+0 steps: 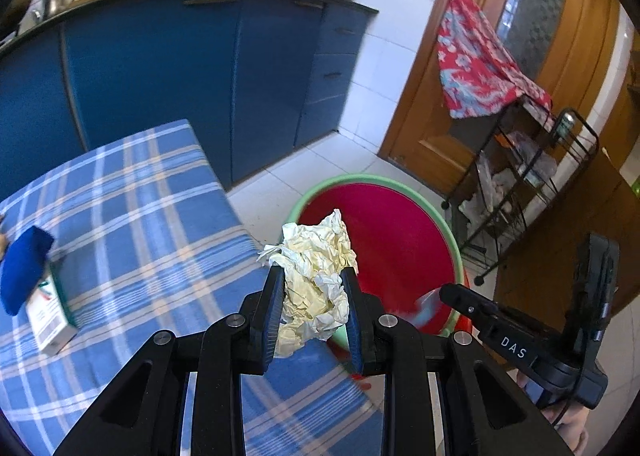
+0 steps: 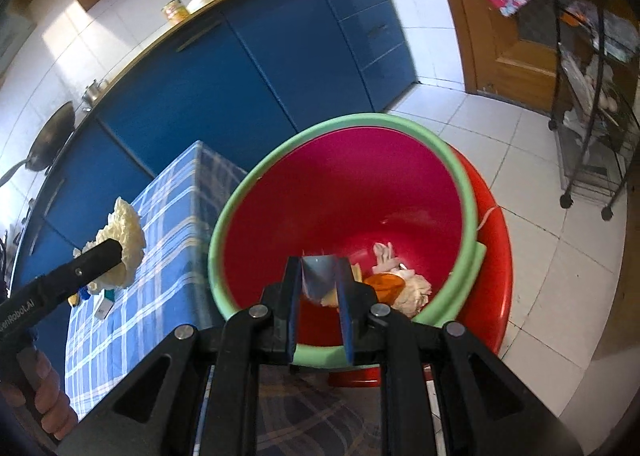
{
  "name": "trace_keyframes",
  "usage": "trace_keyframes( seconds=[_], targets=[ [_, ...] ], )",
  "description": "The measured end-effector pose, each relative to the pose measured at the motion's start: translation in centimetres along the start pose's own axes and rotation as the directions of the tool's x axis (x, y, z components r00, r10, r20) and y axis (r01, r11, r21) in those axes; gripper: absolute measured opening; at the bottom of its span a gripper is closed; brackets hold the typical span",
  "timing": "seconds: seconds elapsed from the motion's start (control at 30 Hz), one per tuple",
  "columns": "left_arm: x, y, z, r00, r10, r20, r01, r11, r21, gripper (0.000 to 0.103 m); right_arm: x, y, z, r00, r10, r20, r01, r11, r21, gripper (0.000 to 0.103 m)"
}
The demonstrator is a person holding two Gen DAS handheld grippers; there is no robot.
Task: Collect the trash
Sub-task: 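Carry the paper and clip over the red bucket and release both, then move both open tools back over the table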
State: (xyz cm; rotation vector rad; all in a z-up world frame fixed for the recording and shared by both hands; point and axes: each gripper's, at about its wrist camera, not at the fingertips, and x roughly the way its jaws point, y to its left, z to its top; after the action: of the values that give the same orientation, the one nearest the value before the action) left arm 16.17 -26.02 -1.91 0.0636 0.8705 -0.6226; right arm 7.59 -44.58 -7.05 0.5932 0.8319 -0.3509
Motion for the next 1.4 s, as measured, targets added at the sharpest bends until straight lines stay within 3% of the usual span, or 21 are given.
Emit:
trace_keyframes(
  seconds=[0.33,0.6,0.73,0.97,1.03,1.2,1.4],
  targets=[
    [3.7,-2.7,-0.1,0.996,-0.034,-0.079,0.039,0.997,0.059,0.030,-1.1,-2.4,0.3,0.999,-0.008,0.041,0.006,0.998,0.063,0.021],
    [5.1,-4.4,0.2,0.994,-0.049,-0.101,0.059,0.993,0.103,0.045,-2.4,-2.9,0.3,0.998,-0.006,0.069,0.001,0.997,0.073,0.024],
    [5.0,-4.5,0.4,0.994,-0.047,-0.101,0.057,0.994,0.098,0.045,-2.6,-2.9,0.3,0.997,0.000,0.074,-0.005,0.998,0.070,0.024],
    [3.8,-3.0,0.3,0.996,-0.038,-0.081,0.043,0.997,0.059,0.045,-3.3,-2.0,0.3,0.996,0.014,0.084,-0.019,0.999,0.050,0.025],
    [3.3,-2.5,0.3,0.997,-0.034,-0.074,0.038,0.998,0.052,0.045,-3.6,-1.4,0.2,0.996,0.020,0.091,-0.024,0.999,0.037,0.029],
    [1.5,-0.5,0.4,0.999,0.006,-0.046,-0.004,0.999,0.033,0.045,-4.2,0.2,0.1,0.994,0.038,0.099,-0.039,0.999,0.003,0.036],
    [-0.8,2.6,0.4,0.998,0.056,-0.002,-0.056,0.998,-0.004,0.045,-4.3,2.3,-0.2,0.993,0.066,0.096,-0.063,0.997,-0.033,0.038]
  ],
)
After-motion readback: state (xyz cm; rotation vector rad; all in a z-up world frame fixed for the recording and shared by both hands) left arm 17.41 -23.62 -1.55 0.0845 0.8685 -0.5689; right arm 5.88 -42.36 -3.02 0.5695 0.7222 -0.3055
